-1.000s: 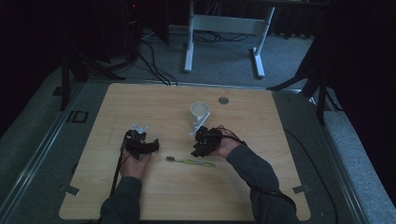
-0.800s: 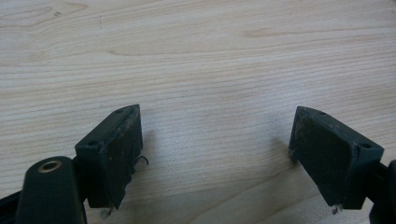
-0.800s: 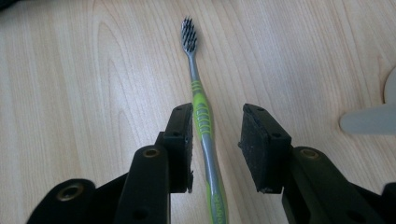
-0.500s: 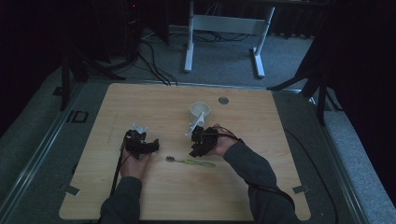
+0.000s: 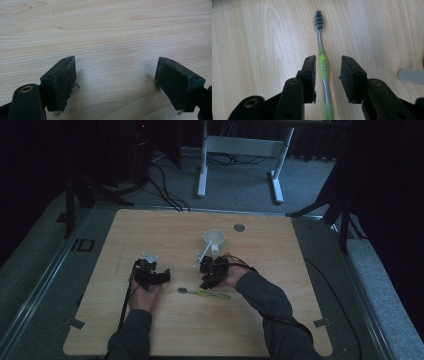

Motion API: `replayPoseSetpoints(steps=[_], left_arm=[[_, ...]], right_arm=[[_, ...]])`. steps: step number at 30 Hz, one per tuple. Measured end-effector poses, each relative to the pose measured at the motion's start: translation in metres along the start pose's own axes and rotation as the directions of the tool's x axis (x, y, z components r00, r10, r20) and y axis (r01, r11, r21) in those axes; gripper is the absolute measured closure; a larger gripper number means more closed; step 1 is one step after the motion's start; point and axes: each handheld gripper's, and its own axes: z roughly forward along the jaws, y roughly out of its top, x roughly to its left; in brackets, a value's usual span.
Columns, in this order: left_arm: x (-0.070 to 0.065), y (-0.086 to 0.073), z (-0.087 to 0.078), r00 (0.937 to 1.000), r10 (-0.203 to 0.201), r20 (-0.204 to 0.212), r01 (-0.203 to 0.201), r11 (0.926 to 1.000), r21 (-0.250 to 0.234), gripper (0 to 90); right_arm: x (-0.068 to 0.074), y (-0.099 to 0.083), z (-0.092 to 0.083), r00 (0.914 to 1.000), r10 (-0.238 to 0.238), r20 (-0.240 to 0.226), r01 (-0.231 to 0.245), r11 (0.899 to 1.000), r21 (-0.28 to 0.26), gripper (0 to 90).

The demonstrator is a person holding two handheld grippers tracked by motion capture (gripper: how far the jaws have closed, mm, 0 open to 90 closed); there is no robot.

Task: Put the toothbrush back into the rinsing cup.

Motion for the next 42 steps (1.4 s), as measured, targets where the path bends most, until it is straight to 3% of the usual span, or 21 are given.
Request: replayPoseSetpoints(steps=[28,32,42], left_arm=[[0.000,0.000,0.000,1.0000,0.000,0.000,0.000,1.0000,-0.001,17.8],[0.000,0.000,0.000,1.0000,0.000,0.000,0.000,1.0000,0.000,17.8],[0.000,0.000,0.000,1.0000,0.000,0.000,0.000,1.0000,-0.001,17.8]], right_arm=[[0.007,0.020,0.012,0.9982,-0.059,-0.007,0.060,0.991,0.116,65.5],[0.007,0.021,0.016,0.9979,-0.064,-0.012,0.065,0.986,0.154,65.8],[0.007,0.025,0.024,0.9967,-0.077,-0.024,0.080,0.978,0.192,66.5]])
